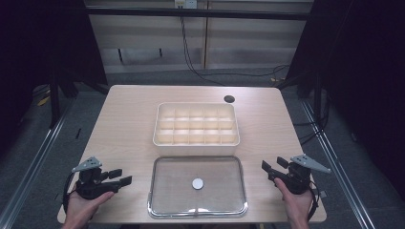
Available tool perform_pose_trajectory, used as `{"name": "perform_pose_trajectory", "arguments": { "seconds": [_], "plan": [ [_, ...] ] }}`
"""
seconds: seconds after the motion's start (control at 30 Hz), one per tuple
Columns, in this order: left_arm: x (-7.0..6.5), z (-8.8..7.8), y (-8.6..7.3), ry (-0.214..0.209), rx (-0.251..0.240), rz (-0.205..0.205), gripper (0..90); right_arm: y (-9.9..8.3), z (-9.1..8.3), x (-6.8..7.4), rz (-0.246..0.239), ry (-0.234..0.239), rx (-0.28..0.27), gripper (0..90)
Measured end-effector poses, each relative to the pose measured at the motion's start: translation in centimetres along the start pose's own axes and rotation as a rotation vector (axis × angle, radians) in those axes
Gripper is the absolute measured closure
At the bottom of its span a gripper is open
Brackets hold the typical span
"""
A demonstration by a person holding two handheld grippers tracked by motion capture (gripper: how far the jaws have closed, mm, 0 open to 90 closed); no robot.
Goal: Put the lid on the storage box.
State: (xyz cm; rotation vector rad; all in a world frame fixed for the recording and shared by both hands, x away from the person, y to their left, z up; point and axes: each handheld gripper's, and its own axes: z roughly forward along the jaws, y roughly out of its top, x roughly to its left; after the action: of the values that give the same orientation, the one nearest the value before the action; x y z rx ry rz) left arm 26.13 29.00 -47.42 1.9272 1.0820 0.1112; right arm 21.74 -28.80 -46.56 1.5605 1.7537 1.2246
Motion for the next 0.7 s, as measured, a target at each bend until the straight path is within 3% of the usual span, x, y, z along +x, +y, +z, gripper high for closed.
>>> {"name": "perform_pose_trajectory", "arguments": {
  "seconds": [0.13,0.37,0.4,0.5,0.7],
  "plan": [
    [-0.1,0.1,0.0,0.002,0.008,0.019,35.7,-0.2,0.1,-0.2,0.037,0.018,0.027,34.4],
    [-0.3,-0.1,0.0,0.000,0.014,0.040,37.2,-0.6,-0.2,0.7,0.012,0.031,0.021,38.4],
    [-0.3,-0.3,0.0,-0.003,0.017,0.043,38.5,-0.6,-0.3,1.1,0.008,0.037,0.058,38.1],
    [-0.4,-0.3,-0.1,0.001,0.022,0.055,41.2,-0.5,-0.5,1.4,0.004,0.066,0.073,32.5],
    [-0.8,-0.2,0.1,-0.018,0.018,0.049,39.6,-0.4,-0.5,2.2,0.002,0.122,0.099,32.0]
  ]
}}
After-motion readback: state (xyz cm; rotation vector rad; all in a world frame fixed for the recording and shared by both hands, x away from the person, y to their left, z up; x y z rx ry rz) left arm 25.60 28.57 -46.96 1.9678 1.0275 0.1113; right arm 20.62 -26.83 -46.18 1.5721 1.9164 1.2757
